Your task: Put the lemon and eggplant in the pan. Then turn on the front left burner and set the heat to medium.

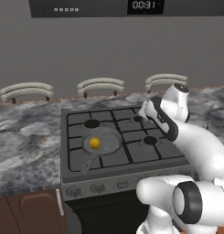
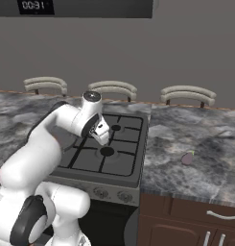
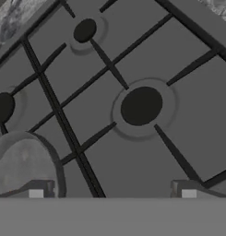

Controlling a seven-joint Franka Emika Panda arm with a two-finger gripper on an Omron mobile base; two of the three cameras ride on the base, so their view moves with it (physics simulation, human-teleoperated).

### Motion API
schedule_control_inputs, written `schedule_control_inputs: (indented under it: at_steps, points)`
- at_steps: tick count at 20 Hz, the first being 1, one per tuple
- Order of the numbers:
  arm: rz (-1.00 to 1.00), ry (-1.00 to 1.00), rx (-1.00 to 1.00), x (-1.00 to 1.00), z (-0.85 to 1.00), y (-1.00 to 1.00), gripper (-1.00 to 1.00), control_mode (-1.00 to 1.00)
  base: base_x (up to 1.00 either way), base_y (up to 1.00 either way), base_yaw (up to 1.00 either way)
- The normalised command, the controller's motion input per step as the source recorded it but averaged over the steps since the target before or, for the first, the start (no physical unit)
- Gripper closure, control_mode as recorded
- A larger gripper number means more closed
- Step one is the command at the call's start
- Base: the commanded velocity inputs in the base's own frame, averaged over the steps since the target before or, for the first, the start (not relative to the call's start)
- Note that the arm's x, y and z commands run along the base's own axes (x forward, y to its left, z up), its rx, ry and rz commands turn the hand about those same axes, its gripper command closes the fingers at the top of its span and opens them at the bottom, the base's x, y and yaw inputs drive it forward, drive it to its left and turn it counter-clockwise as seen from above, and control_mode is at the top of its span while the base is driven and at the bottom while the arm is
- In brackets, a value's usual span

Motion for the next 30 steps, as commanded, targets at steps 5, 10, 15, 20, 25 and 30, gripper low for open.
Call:
schedule_control_inputs:
  at_steps: [5, 10, 15, 20, 25, 30]
  points:
    - [-0.10, 0.00, 0.06, 0.02, 0.00, -0.72, -1.00, -1.00, 0.00, 0.00, 0.00]
    - [-0.10, 0.00, 0.03, 0.01, 0.00, -0.72, -1.00, -1.00, 0.00, 0.00, 0.00]
    - [-0.09, 0.00, 0.00, 0.04, 0.00, -0.69, -1.00, -1.00, 0.00, 0.00, 0.00]
    - [-0.04, 0.02, 0.00, 0.15, 0.00, -0.59, -1.00, -1.00, 0.00, 0.00, 0.00]
    - [0.00, 0.01, -0.01, 0.19, 0.00, -0.49, -1.00, -1.00, 0.00, 0.00, 0.00]
    - [0.00, 0.11, -0.05, 0.30, 0.00, -0.25, -1.00, -1.00, 0.00, 0.00, 0.00]
